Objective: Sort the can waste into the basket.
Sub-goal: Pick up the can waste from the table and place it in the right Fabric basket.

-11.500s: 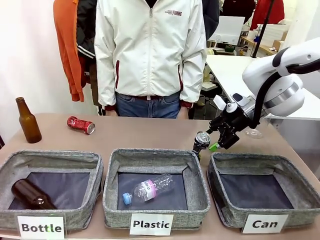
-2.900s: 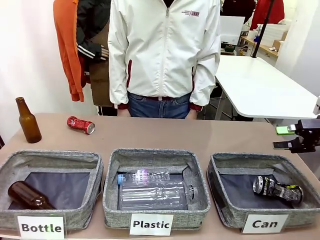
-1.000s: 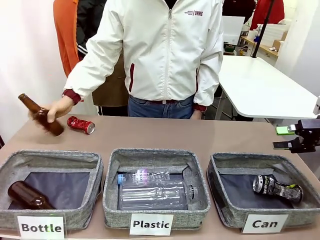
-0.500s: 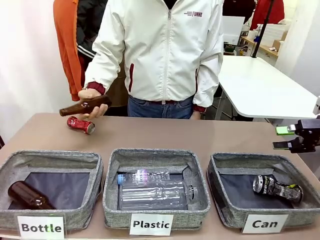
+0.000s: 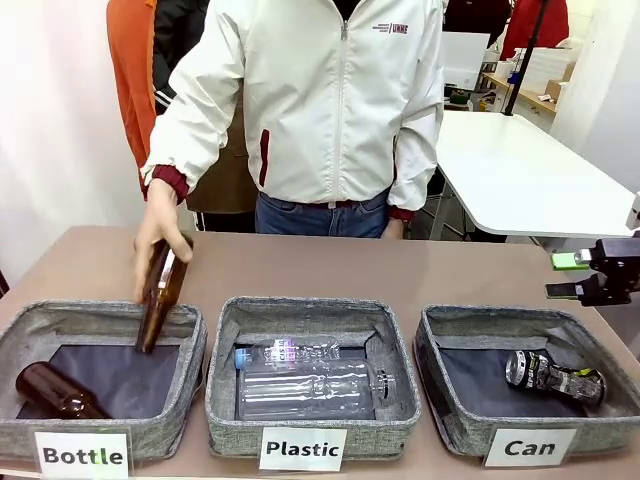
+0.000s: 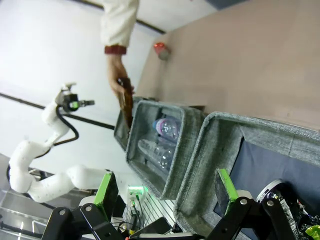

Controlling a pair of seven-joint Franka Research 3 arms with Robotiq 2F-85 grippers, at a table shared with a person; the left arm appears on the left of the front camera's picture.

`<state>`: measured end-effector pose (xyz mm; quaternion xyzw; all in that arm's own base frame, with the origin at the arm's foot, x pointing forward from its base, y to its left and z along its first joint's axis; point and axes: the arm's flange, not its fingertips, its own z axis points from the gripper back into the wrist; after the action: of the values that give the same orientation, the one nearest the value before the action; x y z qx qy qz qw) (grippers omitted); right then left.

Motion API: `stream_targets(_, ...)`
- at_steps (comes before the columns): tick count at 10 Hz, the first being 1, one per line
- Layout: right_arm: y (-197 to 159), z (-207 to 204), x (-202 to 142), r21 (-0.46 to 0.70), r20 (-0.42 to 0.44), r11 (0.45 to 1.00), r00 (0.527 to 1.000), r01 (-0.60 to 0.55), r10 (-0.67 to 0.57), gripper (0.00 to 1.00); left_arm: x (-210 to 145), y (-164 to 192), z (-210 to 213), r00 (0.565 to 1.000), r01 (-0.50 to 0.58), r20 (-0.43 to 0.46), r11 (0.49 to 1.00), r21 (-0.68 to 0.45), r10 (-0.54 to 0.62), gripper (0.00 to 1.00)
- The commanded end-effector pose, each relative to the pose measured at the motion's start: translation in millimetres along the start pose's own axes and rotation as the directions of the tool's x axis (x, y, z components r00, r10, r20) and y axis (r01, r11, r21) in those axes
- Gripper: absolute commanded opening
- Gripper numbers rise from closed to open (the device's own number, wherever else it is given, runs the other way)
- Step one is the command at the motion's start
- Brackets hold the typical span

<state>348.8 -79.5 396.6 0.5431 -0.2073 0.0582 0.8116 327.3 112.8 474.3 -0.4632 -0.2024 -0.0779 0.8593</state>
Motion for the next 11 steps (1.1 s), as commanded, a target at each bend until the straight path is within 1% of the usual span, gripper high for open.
stream_targets(1,0,2,0,0.008,-0.004,1.0,1.0,-0.023,0.023,1.0,1,4,16,0.999,-0.024,-0.028,0.997,-0.074,0.022,1.0)
stream_targets(3,0,2,0,0.008,-0.004,1.0,1.0,-0.023,0.023,1.0,-30,18,58,0.997,-0.045,0.051,0.992,-0.117,0.051,1.0)
stream_targets(5,0,2,0,0.008,-0.004,1.0,1.0,-0.023,0.023,1.0,-58,23,80,0.994,-0.038,0.094,0.99,-0.133,0.051,1.0)
stream_targets(6,0,2,0,0.008,-0.004,1.0,1.0,-0.023,0.023,1.0,-63,24,81,0.992,-0.022,0.116,0.992,-0.126,0.037,1.0)
stream_targets(9,0,2,0,0.008,-0.004,1.0,1.0,-0.023,0.023,1.0,-63,20,80,0.993,0.001,0.121,0.993,-0.119,0.013,1.0)
stream_targets(11,0,2,0,0.008,-0.004,1.0,1.0,-0.023,0.023,1.0,-58,16,77,0.991,0.013,0.134,0.996,-0.094,0.0,1.0)
